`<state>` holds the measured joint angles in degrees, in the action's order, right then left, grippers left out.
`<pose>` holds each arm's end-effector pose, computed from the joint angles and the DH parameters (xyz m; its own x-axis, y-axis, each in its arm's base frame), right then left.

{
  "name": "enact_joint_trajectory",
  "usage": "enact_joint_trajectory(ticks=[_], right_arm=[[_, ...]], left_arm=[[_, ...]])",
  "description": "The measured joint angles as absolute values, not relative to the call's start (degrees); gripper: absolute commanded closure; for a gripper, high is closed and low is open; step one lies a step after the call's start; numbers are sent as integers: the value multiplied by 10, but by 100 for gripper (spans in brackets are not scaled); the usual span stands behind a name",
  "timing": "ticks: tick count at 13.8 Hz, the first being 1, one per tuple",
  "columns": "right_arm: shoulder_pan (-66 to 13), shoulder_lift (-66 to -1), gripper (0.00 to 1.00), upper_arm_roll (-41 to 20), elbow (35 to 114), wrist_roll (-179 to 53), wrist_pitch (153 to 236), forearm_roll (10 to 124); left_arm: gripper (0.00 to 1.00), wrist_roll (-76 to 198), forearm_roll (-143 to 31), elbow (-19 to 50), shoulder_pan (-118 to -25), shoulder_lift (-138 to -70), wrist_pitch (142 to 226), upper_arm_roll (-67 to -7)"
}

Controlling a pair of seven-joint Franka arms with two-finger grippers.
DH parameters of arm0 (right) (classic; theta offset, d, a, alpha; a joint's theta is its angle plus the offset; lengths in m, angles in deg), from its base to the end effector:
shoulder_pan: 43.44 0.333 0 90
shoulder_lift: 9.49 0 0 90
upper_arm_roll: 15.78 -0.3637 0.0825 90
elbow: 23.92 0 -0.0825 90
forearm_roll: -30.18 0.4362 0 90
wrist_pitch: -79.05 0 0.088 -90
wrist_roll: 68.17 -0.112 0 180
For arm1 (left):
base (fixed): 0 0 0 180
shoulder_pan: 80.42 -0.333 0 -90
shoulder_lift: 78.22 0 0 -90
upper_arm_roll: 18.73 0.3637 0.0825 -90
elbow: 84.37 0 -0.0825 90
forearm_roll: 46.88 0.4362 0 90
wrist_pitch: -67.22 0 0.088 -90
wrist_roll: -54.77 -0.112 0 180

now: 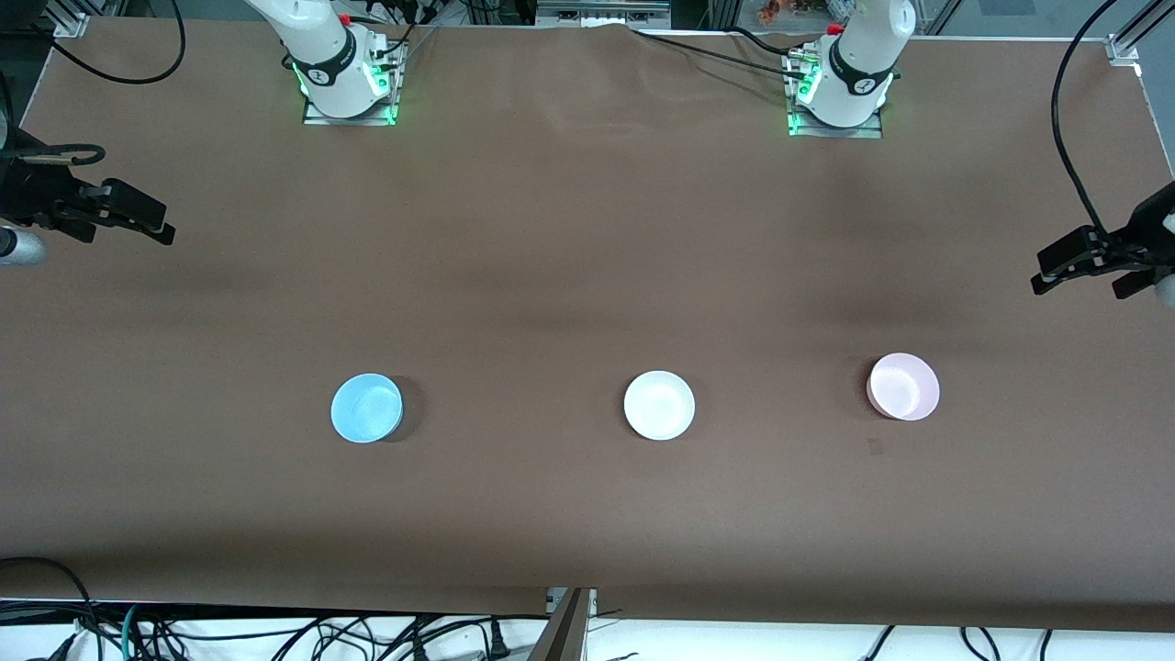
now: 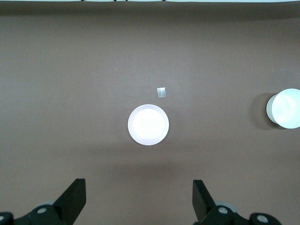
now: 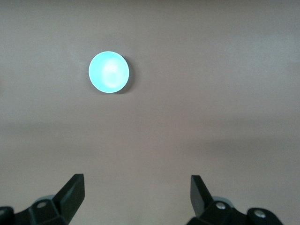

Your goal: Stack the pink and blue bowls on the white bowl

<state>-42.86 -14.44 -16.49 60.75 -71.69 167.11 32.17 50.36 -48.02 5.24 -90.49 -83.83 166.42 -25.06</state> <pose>0.6339 0.0179 0.6593 0.9989 -0.0377 -0.0293 -0.0387 -0.9987 -0.0341 0.6534 0.0443 0.6242 0.9974 -0.0074 0.0721 -0.0092 -0.9996 0.0251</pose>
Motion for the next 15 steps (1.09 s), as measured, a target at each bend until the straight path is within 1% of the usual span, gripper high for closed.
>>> enact_joint_trajectory(ticks=[5,7,11,15], right_arm=[[-429,-144,0,-165,607,-717,1671,322],[-429,-144,0,-165,608,-717,1671,322],[-430,-145,0,-165,608,-717,1671,322],[-430,-145,0,-165,608,-717,1671,322]], left_arm=[[0,504,-480,52,-907,-843,1664,-250],[0,504,-480,53,-909,-856,1665,-248],[0,504,-480,53,-927,-912,1710,-245],[0,503,-477,56,-946,-1000,1787,-243]])
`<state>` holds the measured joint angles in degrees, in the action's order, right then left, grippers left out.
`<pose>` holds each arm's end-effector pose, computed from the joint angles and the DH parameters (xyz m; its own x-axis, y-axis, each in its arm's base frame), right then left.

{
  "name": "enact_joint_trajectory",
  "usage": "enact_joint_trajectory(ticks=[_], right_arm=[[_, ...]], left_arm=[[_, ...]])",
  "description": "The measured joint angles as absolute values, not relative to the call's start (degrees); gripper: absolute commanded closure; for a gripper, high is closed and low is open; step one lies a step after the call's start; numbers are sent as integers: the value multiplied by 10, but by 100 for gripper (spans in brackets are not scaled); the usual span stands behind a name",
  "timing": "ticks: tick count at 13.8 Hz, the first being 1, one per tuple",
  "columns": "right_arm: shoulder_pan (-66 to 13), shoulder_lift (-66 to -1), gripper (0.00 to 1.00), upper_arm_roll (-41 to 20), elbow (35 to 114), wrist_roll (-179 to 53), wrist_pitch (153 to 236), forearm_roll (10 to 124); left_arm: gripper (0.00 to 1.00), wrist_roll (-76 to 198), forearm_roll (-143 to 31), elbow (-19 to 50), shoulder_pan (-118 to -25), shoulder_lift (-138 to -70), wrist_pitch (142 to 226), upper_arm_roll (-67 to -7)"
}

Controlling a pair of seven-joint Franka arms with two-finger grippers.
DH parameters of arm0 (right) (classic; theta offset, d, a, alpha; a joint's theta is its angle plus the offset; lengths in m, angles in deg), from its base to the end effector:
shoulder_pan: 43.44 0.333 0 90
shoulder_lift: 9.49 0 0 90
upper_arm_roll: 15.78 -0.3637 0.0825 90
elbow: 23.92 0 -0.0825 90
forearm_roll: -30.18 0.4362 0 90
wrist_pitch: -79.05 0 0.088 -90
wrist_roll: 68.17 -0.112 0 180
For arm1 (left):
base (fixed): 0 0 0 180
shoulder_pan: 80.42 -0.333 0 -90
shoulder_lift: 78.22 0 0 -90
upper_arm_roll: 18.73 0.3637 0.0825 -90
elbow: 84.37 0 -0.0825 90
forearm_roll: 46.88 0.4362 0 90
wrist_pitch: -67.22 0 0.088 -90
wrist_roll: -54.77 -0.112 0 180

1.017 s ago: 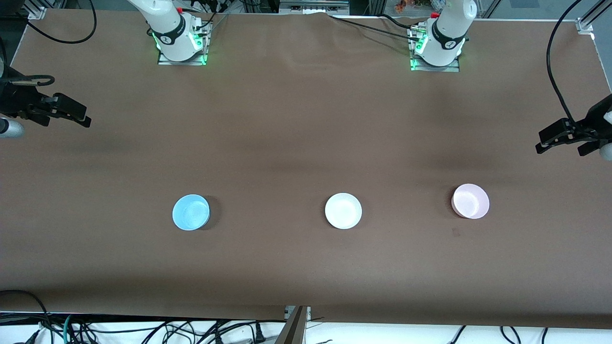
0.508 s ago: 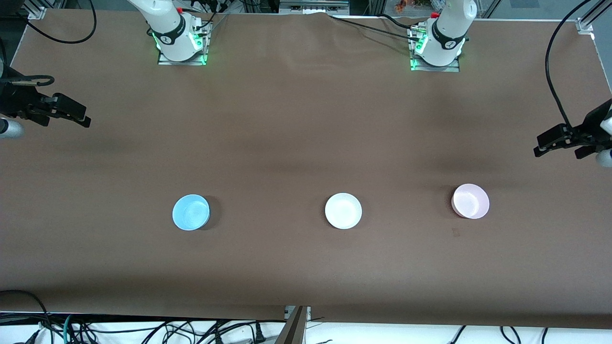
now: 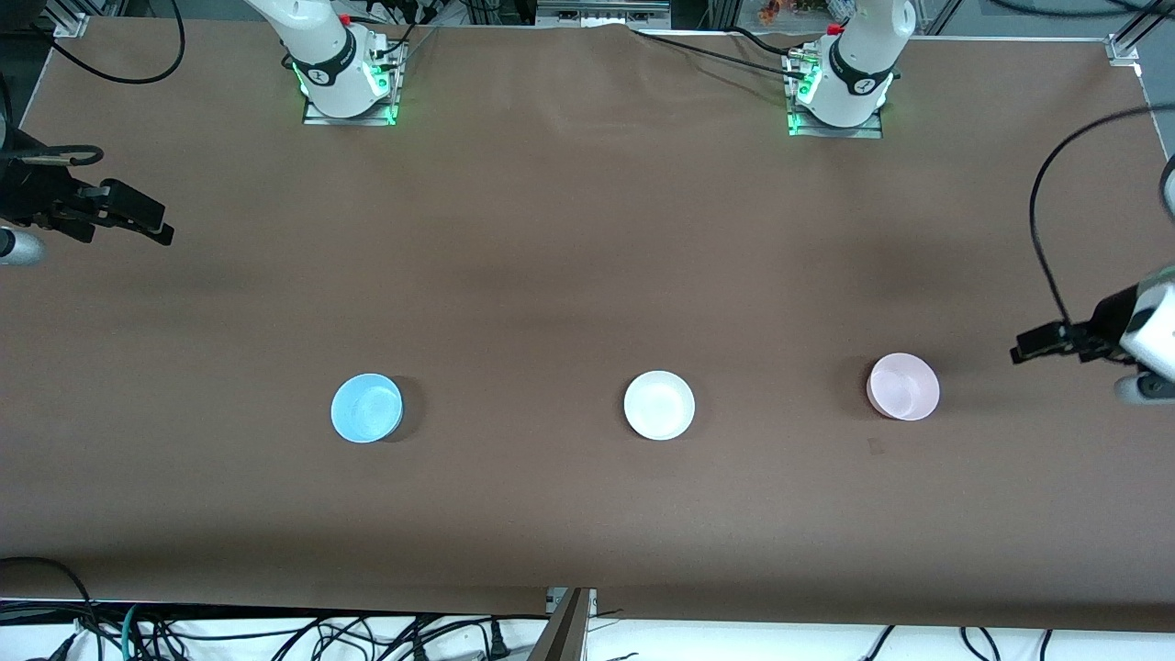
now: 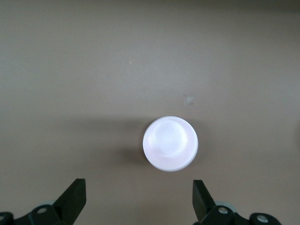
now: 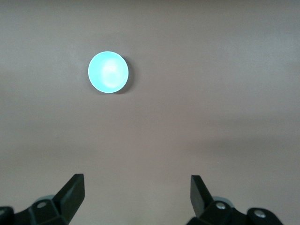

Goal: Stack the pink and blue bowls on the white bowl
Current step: 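Move the left gripper down over the pink bowl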

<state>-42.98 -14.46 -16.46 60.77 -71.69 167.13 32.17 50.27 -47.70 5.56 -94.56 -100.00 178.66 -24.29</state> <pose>0.6341 0.0162 0.6590 0.9987 -0.0404 -0.0297 -0.0414 -0.9986 -0.0340 0.7252 0.1175 0.4442 0.9965 0.0832 0.0006 0.0831 -0.9953 0.0494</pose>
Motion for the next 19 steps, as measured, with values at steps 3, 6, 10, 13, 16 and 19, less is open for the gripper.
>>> enact_joint_trajectory(ticks=[3,6,10,13,16,19], right_arm=[[-430,-145,0,-165,608,-717,1671,322],[-430,-145,0,-165,608,-717,1671,322],[-430,-145,0,-165,608,-717,1671,322],[-430,-145,0,-165,608,-717,1672,322],[-430,-145,0,-165,608,-717,1672,322],[-430,-145,0,-165,608,-717,1672,322]], left_arm=[[0,503,-472,56,-948,-1051,1833,-243],[4,503,-472,75,-948,-1075,1885,-244],[4,503,-472,125,-948,-1081,1944,-244],[4,503,-472,156,-948,-1081,1977,-244],[3,503,-472,189,-948,-1081,2008,-244],[3,503,-472,225,-948,-1081,2056,-244]])
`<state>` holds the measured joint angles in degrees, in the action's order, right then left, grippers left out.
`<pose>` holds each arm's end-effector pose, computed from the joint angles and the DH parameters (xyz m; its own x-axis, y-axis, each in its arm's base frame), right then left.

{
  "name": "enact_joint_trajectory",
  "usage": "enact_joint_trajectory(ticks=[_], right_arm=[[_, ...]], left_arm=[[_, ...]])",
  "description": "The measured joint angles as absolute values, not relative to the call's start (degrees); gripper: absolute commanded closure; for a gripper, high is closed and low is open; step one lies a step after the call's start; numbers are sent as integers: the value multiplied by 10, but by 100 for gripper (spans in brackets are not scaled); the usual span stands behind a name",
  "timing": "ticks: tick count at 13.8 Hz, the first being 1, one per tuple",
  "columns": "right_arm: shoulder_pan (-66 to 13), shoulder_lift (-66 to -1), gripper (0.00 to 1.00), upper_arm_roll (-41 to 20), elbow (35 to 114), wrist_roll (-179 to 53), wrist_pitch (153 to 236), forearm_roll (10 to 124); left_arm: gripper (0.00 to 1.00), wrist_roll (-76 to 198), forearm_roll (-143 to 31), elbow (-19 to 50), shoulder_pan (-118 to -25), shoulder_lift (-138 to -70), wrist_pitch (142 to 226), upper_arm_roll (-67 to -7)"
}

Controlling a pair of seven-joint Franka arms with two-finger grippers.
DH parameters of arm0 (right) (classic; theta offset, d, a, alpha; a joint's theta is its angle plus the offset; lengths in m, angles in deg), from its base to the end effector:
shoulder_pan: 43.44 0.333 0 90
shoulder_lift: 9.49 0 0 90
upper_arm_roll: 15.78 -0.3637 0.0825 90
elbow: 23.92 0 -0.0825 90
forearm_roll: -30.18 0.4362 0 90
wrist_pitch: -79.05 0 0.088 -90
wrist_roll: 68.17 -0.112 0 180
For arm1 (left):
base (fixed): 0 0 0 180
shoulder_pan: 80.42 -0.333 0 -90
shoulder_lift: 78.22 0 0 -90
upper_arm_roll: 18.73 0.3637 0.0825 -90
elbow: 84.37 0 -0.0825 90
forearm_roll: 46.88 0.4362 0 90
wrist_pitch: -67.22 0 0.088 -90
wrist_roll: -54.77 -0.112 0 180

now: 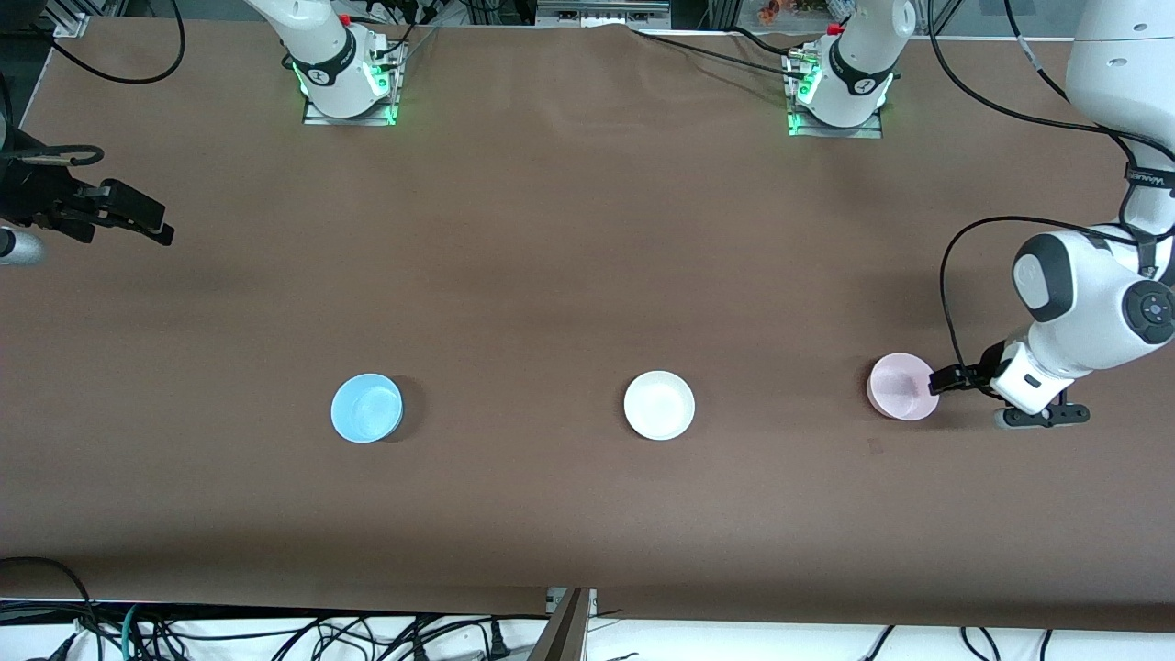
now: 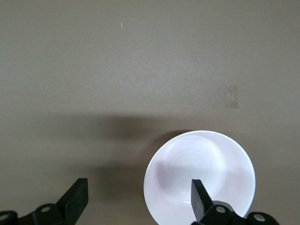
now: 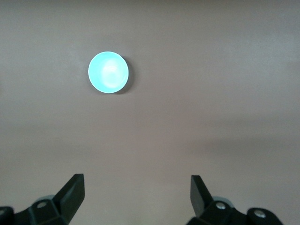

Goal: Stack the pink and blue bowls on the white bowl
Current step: 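Move the left gripper down over the pink bowl, then close the left gripper on the pink bowl's rim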

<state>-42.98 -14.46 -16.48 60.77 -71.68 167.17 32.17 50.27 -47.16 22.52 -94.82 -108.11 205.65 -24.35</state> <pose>0.6342 0.0165 0.6590 0.9988 -0.0399 -0.0290 -0.0408 -0.9986 -0.0341 0.6941 0.1117 0.2380 0.9951 0.0927 0.0346 0.0909 -0.9946 0.0496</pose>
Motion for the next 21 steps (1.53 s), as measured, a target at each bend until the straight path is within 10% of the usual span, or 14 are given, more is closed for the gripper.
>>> enact_joint_trajectory(ticks=[21], right_arm=[[-431,-145,0,-169,608,-716,1657,317]], left_arm=[[46,502,-472,277,-947,-1092,2136,-249]])
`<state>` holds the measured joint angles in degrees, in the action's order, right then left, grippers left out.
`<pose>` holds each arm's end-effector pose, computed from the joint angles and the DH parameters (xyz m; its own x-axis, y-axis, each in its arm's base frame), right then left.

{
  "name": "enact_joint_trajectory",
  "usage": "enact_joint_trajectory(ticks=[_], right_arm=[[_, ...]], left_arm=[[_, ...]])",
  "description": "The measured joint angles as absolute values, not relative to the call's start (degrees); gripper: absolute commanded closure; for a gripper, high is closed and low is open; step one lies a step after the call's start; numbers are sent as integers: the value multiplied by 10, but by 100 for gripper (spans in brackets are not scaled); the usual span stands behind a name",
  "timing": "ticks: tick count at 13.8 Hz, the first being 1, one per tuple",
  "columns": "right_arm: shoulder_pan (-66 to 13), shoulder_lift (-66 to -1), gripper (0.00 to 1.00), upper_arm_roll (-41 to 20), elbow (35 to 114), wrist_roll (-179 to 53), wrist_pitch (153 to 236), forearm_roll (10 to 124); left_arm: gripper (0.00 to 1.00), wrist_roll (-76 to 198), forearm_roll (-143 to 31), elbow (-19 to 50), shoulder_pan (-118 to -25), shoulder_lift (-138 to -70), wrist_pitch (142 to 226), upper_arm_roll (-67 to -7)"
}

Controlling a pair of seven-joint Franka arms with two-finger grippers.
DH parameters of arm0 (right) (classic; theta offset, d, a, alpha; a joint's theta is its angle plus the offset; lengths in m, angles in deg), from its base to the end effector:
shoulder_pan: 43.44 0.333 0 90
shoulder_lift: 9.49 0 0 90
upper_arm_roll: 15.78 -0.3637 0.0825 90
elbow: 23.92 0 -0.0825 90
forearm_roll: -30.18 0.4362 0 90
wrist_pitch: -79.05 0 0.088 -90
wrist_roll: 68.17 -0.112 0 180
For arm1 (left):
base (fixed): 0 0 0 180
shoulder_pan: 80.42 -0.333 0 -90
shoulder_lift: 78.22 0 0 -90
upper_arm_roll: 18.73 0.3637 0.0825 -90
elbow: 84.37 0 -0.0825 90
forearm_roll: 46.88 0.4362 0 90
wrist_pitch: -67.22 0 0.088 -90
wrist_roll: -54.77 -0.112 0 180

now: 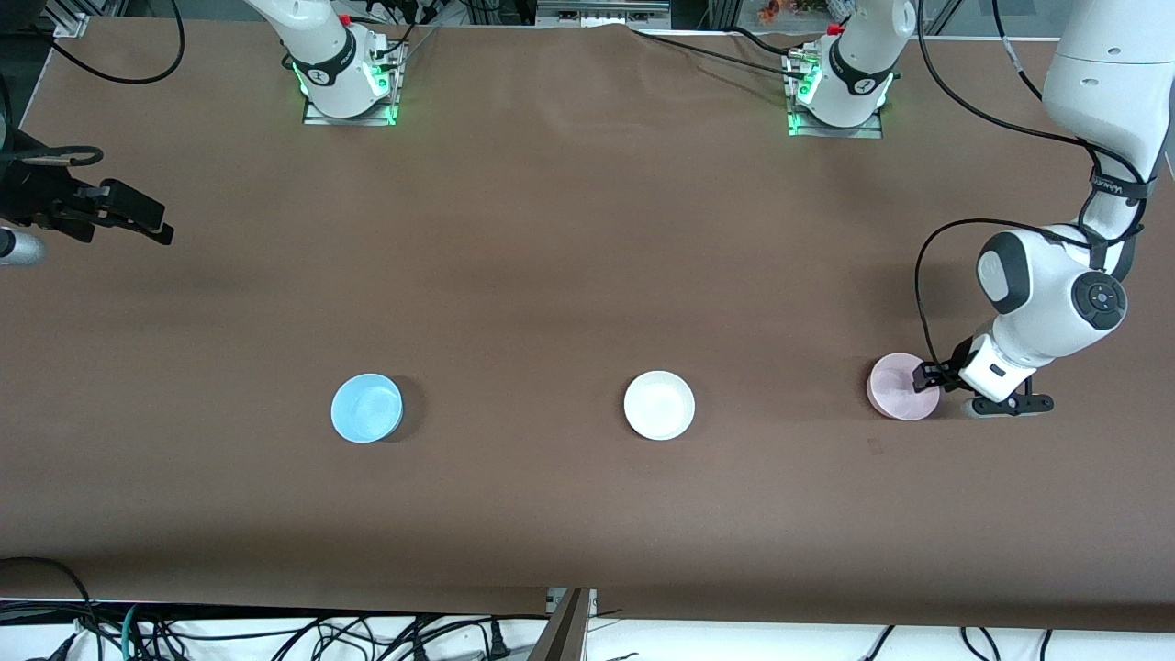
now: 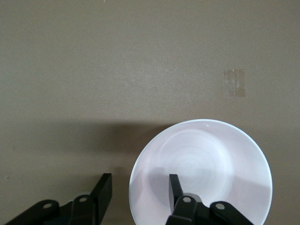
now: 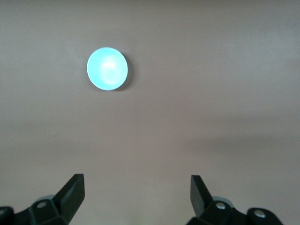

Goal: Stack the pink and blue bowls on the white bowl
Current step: 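Close the left gripper on the pink bowl's rim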

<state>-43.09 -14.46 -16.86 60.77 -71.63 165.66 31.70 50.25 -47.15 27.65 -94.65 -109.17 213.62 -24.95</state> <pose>0.6311 0.0183 0.6568 0.9979 -0.0339 -0.0548 -0.0353 -0.9991 -0.0249 0.6742 0.0980 0.1994 0.9943 0.0834 0.0665 0.0799 -0.9954 0.0535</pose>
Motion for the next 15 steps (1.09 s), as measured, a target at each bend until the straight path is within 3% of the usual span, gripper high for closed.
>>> enact_joint_trajectory(ticks=[15], right_arm=[[-429,-134,0,-184,614,-716,1633,311]], left_arm=[[58,502,-471,276,-946,-1079,2124,-250]])
